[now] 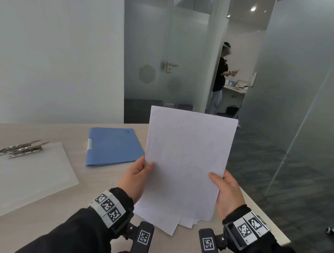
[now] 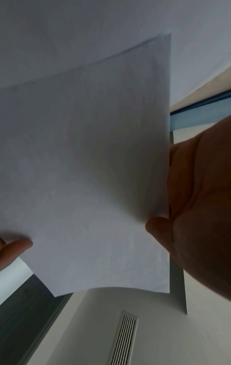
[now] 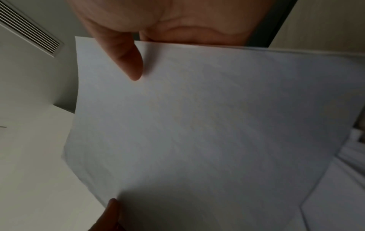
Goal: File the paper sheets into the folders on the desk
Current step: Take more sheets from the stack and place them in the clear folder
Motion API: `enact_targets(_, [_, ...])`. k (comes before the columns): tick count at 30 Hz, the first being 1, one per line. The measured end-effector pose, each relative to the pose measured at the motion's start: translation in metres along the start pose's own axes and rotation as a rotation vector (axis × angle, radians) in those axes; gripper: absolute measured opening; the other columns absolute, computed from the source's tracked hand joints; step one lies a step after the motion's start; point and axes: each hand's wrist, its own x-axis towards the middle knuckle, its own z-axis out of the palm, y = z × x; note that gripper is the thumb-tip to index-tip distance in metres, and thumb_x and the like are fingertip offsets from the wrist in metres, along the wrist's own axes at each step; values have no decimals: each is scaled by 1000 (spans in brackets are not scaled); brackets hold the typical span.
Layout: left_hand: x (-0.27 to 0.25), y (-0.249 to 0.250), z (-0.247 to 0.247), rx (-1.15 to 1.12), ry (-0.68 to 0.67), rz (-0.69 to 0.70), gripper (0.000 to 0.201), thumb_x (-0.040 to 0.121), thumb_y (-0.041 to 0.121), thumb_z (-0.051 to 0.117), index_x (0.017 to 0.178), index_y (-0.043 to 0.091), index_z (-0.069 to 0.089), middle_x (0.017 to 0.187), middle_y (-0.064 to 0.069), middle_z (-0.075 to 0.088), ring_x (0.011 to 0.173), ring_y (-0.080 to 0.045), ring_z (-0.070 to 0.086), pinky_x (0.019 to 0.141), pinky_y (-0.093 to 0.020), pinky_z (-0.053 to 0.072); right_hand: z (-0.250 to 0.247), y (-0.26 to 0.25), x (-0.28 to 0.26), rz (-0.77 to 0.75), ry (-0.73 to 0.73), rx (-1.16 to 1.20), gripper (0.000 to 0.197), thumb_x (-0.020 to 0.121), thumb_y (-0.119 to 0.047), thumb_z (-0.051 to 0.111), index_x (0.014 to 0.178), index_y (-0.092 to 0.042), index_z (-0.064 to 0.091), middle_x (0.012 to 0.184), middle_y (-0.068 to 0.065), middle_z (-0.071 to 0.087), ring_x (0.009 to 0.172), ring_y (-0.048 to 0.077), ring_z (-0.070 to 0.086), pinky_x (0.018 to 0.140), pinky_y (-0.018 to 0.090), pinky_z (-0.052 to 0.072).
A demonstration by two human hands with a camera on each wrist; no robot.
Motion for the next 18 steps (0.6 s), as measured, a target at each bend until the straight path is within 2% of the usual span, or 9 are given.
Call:
enact_targets(4, [-5, -9, -2, 24, -17, -23, 26, 99, 23, 47, 116, 31, 65, 109, 9, 74, 103, -12, 67, 89, -32, 51, -1, 5, -1, 38, 6, -5, 22, 95, -1, 53, 101, -11, 71, 95, 10, 78, 79, 20, 74, 69, 34, 54])
enact_targets(7, [-10, -20, -2, 34, -10, -80, 22, 99, 23, 48, 108, 26, 68, 102, 5, 76, 100, -19, 69, 85, -32, 51, -2, 10, -5, 76, 11, -22, 21, 95, -1, 54, 102, -11, 71, 93, 8, 78, 81, 22, 74, 67, 34, 54])
enact_targets(10, [-12, -23, -4, 23, 32, -114, 22, 99, 22, 48, 100, 21, 71, 95, 1, 77, 94, -24, 69, 82, -35, 53, 1, 11, -8, 99, 5, -21, 20, 95, -3, 55, 103, -11, 71, 95, 11, 78, 84, 26, 73, 72, 37, 53])
enact_targets(14, [-15, -15, -21, -77, 112, -144, 22, 99, 21, 49, 98, 19, 71, 97, -7, 76, 90, -26, 67, 85, -44, 53, 17, 5, -10, 110, -93, -82, 22, 96, -5, 54, 103, -16, 72, 93, 6, 79, 83, 22, 73, 73, 37, 53])
enact_targets(16, [-20, -8, -36, -161, 154, -160, 22, 99, 19, 48, 98, 15, 70, 94, -6, 75, 87, -25, 66, 85, -44, 52, 31, 4, -12, 113, -168, -183, 24, 96, -6, 53, 104, -19, 72, 96, 2, 79, 86, 18, 74, 74, 33, 55])
enact_targets(18, [-27, -2, -55, -218, 187, -183, 22, 99, 16, 48, 96, 13, 70, 90, -6, 75, 85, -25, 66, 86, -44, 51, 48, 9, -14, 117, -243, -294, 25, 97, -9, 52, 103, -22, 72, 99, -4, 79, 92, 13, 73, 80, 31, 56])
